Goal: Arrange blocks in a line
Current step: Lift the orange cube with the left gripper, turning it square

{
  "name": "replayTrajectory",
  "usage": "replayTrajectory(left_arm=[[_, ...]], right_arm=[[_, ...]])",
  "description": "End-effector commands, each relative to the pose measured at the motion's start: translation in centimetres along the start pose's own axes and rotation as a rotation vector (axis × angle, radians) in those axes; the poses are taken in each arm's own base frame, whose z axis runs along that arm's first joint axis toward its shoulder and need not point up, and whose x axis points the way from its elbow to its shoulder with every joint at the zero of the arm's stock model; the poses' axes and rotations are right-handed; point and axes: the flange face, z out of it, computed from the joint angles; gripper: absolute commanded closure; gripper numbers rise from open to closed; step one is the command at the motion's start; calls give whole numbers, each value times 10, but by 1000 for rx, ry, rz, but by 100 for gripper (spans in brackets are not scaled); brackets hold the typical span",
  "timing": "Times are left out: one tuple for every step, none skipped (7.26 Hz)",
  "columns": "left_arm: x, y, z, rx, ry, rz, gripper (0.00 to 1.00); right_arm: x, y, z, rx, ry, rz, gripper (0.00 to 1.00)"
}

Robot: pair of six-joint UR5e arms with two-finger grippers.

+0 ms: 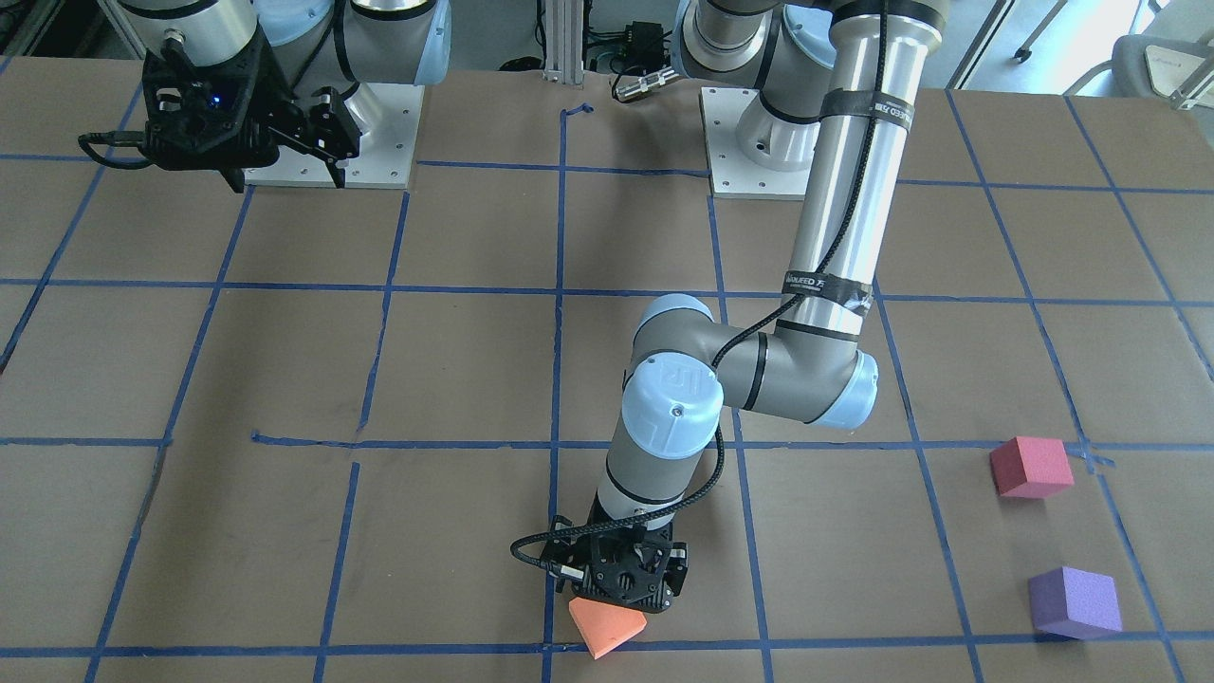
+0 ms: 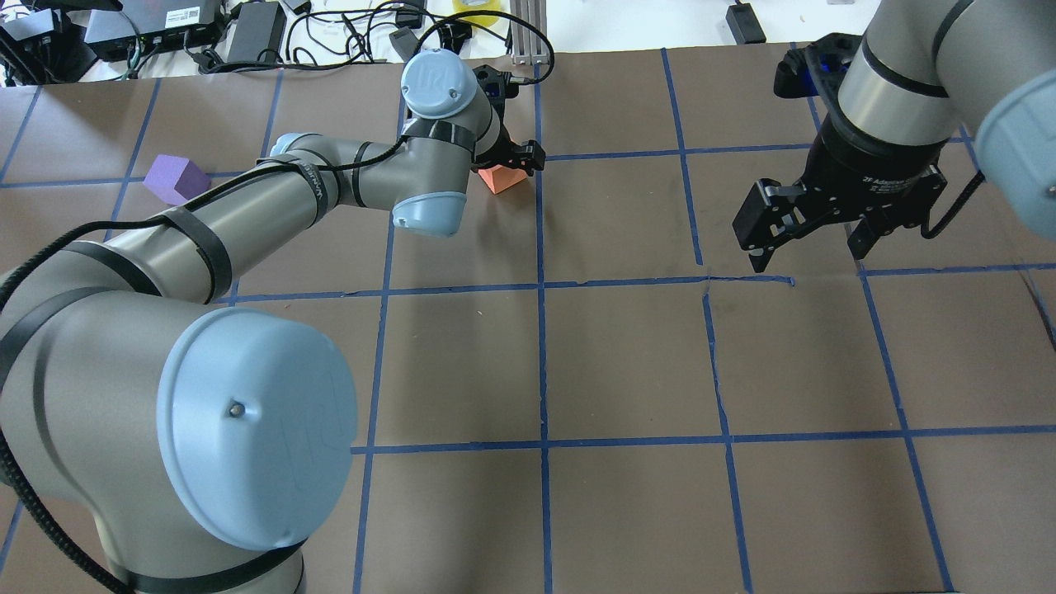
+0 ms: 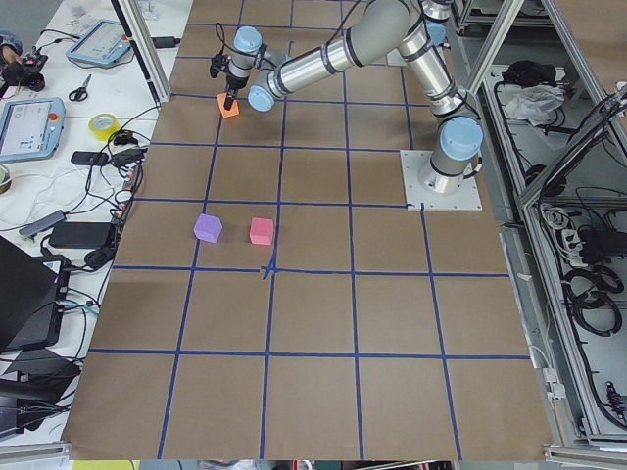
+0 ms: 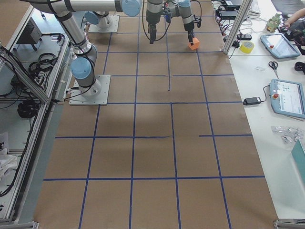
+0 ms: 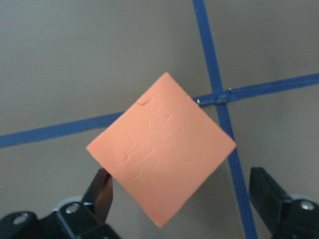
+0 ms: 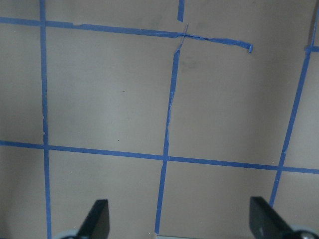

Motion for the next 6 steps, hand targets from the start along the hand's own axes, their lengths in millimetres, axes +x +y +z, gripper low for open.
replayTrajectory(left_arm=[[-6, -13, -5, 73, 7, -1, 7], [-23, -18, -1, 74, -1, -20, 7], [-30, -18, 0, 82, -5, -28, 9], [-30, -16, 2, 78, -7, -28, 10], [-29, -21, -1, 91, -4, -35, 10], [-27, -34, -16, 120, -5, -64, 10]], right_arm=[[-1, -2, 1, 5, -14, 3, 0], [-1, -2, 1, 5, -14, 5, 0], [-1, -2, 1, 5, -13, 5, 0], [-1, -2, 0, 8, -9, 8, 0], [0, -3, 0, 7, -2, 8, 0], [0, -2, 0, 8, 0, 6, 0]])
